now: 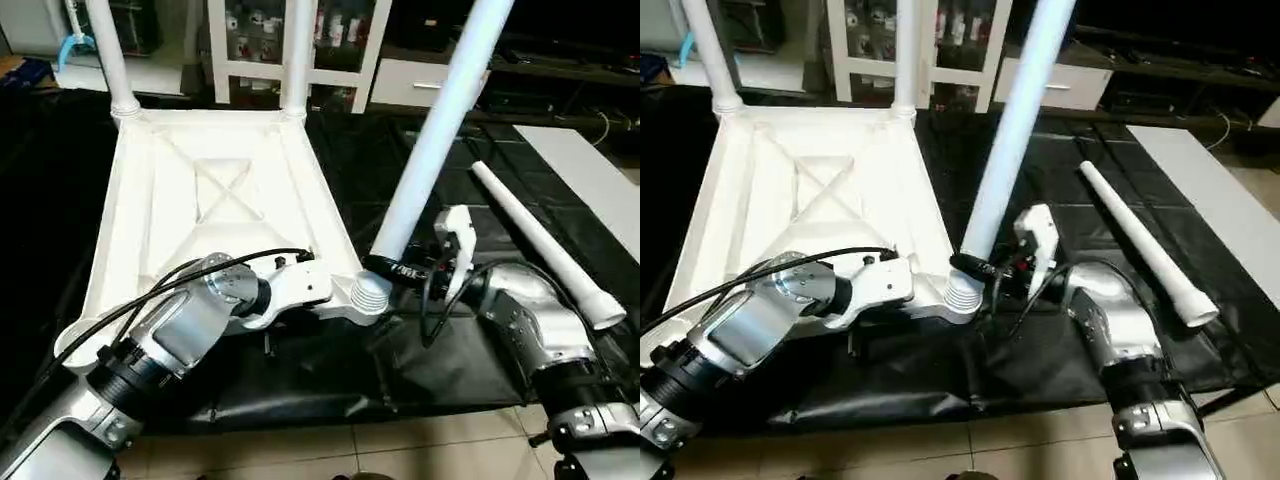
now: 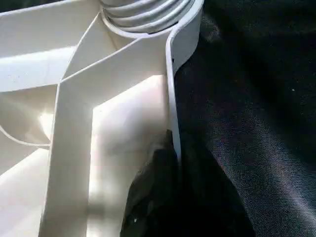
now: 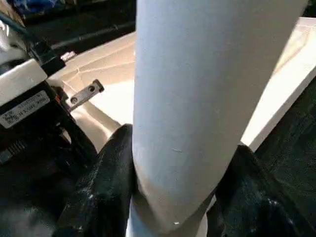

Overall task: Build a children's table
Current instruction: Insert table leg to table base

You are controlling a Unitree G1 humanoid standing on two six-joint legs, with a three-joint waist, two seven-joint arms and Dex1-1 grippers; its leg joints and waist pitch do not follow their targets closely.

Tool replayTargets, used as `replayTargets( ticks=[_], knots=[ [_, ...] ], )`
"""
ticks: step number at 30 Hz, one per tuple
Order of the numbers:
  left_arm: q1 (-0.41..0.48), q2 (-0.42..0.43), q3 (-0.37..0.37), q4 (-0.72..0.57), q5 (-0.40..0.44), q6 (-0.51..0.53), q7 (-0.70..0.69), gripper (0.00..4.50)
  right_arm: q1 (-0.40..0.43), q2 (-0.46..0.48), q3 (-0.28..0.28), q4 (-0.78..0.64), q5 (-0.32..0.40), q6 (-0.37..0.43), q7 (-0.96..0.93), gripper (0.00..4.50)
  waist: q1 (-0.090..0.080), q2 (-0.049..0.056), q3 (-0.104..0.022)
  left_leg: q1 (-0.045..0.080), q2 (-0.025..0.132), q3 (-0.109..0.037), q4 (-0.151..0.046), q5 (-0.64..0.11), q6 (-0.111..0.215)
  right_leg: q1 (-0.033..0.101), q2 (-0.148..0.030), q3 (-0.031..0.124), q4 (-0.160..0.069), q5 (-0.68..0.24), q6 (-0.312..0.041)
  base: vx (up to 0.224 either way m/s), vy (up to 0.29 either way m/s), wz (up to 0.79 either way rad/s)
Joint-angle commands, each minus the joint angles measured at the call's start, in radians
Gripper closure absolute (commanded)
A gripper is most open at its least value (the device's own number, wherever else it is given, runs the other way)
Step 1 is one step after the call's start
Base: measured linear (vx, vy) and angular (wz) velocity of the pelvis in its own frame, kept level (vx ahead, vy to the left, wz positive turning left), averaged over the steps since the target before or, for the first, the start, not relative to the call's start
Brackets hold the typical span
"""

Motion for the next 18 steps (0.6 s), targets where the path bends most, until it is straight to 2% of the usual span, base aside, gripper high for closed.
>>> replayTargets(
  ticks=[1, 3, 8, 14, 18],
  knots=[
    [0.009, 0.010, -0.043, -0.022, 0.019, -0.009, -0.038, 4.50, 0.027, -0.028, 0.041, 0.092, -0.132, 0.001, -0.071, 2.66, -0.001, 0.021, -0.049, 0.014, 0.007, 0.000, -0.077, -0.374, -0.022, 0.029, -0.039, 0.025, -0.078, -0.377, -0.181, 0.000, 0.000, 0.00],
    [0.008, 0.011, -0.043, -0.019, 0.019, -0.011, -0.039, 4.50, -0.001, -0.011, 0.040, 0.091, -0.116, -0.002, -0.063, 2.66, -0.006, 0.022, -0.049, 0.013, 0.006, -0.002, -0.078, -0.392, -0.024, 0.029, -0.040, 0.024, -0.079, -0.392, -0.178, 0.000, 0.000, 0.00],
    [0.005, 0.009, -0.042, -0.011, 0.019, -0.016, -0.037, 4.50, -0.010, -0.010, 0.056, 0.033, -0.093, 0.021, -0.017, 2.66, -0.010, 0.020, -0.049, 0.014, 0.006, -0.002, -0.077, -0.402, -0.021, 0.026, -0.040, 0.024, -0.083, -0.418, -0.169, 0.000, 0.000, 0.00],
    [0.006, 0.010, -0.043, -0.007, 0.019, -0.018, -0.033, 4.50, 0.001, -0.021, 0.077, -0.007, -0.078, 0.043, 0.031, 2.66, -0.009, 0.021, -0.053, 0.012, 0.008, 0.001, -0.078, -0.356, -0.015, 0.029, -0.038, 0.026, -0.074, -0.337, -0.191, 0.000, 0.000, 0.00],
    [0.006, 0.010, -0.045, -0.008, 0.020, -0.017, -0.032, 4.50, 0.021, -0.029, 0.090, -0.057, -0.057, 0.073, 0.076, 2.66, -0.005, 0.020, -0.054, 0.013, 0.008, 0.003, -0.077, -0.344, -0.010, 0.031, -0.039, 0.028, -0.074, -0.324, -0.193, 0.000, 0.000, 0.00]
  ],
)
